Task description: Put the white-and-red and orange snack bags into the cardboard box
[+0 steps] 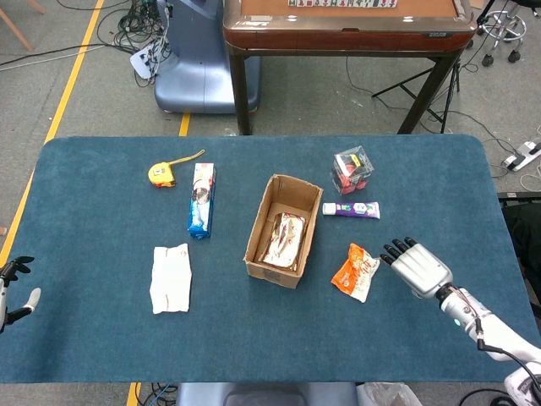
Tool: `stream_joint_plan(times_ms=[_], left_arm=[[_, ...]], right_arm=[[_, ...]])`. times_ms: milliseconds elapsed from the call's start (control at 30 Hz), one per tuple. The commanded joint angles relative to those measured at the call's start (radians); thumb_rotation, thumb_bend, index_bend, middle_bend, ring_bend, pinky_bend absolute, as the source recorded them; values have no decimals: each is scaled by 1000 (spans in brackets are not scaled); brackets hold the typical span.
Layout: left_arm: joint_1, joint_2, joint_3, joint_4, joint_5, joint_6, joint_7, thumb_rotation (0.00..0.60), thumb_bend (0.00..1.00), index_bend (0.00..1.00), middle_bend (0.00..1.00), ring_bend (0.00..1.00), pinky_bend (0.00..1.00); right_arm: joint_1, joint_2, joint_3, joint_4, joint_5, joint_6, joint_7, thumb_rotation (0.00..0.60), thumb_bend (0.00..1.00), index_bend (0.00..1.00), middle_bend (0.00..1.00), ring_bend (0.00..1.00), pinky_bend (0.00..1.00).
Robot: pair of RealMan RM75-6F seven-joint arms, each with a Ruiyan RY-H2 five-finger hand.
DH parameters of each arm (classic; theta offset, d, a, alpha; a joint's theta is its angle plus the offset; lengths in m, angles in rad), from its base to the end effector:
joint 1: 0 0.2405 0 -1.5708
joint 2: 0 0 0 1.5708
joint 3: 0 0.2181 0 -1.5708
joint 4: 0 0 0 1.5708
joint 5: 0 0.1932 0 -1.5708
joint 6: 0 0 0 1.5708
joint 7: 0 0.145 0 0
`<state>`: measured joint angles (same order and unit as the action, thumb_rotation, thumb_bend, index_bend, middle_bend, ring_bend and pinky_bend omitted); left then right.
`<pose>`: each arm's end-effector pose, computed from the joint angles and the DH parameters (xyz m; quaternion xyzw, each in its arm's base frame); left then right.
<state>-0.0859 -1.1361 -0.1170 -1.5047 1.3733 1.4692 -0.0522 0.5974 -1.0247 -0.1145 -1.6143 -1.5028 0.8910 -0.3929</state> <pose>-0.2996 0.1909 0.1798 -0.5431 -0.3883 -0.3783 0.6412 -0.2330 -0.2544 0.0989 0.8723 -0.1947 0.1346 0.4279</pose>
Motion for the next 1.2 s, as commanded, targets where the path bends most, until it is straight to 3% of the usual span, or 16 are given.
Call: stream_joint_plan(times_ms=[33,400,900,1100,1200], left_arm=[[0,0,0,0,1,0,1,600,299,271,405,419,567],[2,3,0,0,-2,2,-7,600,299,271,405,419,567],[4,4,-3,1,0,8,-18,600,299,277,405,420,568],[6,7,-5,-2,-3,10,-21,600,299,277,405,420,568],[6,8,-5,-1,-1,11,-24,600,299,278,405,420,567]], right_arm=[[3,-38,11,40,23,-26,-22,600,0,240,138,92,213],[26,-168,61,152,56,-58,-3,600,0,240,118,66,195],[72,-295,86,237,44,-104,63,600,0,240,121,65,195],[86,-323,87,258,44,-120,62,600,0,243,180,83,195],[89,-338,88,270,40,-116,64,600,0,294,244,145,194]])
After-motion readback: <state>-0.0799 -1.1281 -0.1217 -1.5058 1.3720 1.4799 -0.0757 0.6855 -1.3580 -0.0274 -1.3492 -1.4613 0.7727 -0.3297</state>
